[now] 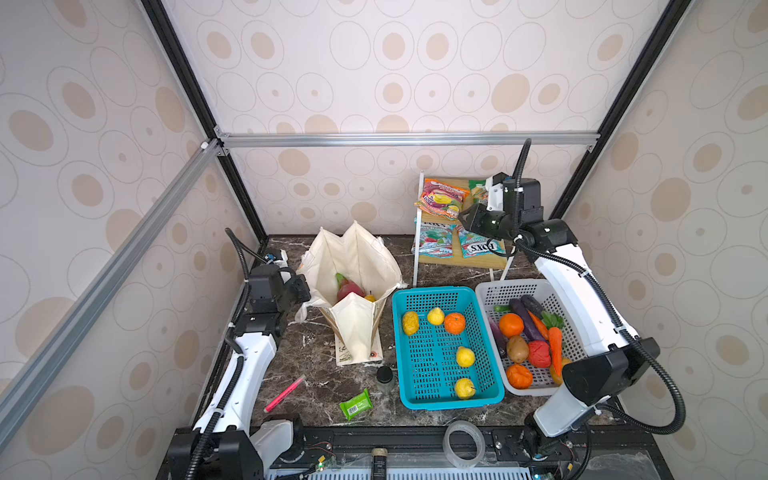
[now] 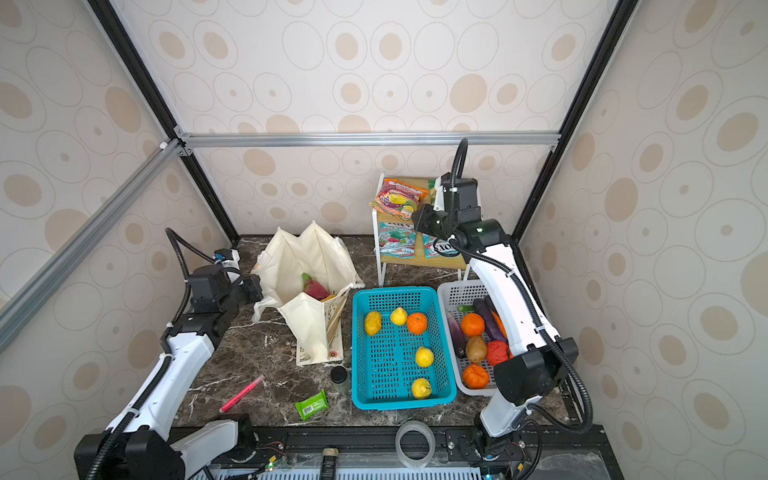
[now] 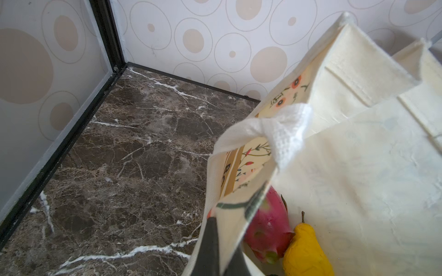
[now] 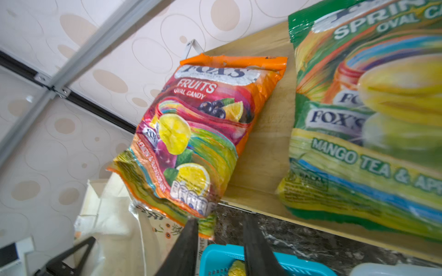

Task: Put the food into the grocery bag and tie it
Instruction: 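Lower the right gripper and grasp the orange Fox's Fruits candy bag, then lift the orange candy bag off the shelf and carry it toward the tote bag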

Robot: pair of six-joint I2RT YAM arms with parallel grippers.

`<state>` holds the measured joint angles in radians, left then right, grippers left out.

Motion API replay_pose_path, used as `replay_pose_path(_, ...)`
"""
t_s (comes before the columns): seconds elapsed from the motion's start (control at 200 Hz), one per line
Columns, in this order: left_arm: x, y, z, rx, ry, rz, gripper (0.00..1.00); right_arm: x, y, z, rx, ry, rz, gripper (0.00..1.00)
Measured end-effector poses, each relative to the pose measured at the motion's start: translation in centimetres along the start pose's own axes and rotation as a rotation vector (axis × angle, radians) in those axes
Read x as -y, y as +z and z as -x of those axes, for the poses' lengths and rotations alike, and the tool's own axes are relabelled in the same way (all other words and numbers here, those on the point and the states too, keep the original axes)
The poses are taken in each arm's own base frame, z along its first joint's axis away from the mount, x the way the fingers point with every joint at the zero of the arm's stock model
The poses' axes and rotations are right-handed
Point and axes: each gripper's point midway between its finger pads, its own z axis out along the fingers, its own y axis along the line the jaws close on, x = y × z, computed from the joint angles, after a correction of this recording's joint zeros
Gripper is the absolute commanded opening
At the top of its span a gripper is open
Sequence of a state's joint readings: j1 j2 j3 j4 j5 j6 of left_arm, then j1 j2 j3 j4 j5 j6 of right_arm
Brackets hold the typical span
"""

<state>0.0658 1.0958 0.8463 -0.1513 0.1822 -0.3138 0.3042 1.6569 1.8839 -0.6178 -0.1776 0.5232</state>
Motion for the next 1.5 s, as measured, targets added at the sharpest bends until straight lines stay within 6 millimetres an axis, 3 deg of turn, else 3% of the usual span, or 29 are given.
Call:
replay_pose_path(0.13,0.0,0.0,0.0,0.000,0.000,0.000,0.00,-0.6,0.1,0.1,0.003,0.008,0.037,0.52)
replay_pose_path(0.37,0.0,0.0,0.0,0.000,0.000,0.000,0.00,-1.2,1.1,0.4,-0.001,0.027,0.074,0.48)
replay_pose_path(0.515,0.0,0.0,0.0,0.000,0.000,0.001,0.00,-1.3,2.3,0.2,-0.018,0.051,0.088,0.34)
replay_pose_path(0.755,0.0,0.0,0.0,0.000,0.000,0.001,0.00,-1.3,2.3,0.2,-0.016,0.055,0.092,0.01)
replay_pose_path(0.915,0.0,0.0,0.0,0.000,0.000,0.000,0.00,-1.4,2.1,0.2,-0.019,0.049,0.091,0.00)
replay_pose_path(1.12,0.0,0.0,0.0,0.000,0.000,0.000,0.00,-3.1,0.7,1.2,-0.010,0.042,0.133,0.00)
replay_pose_path(1.5,0.0,0.0,0.0,0.000,0.000,0.000,0.00,-9.9,-5.2,4.3,0.052,-0.020,0.305,0.00)
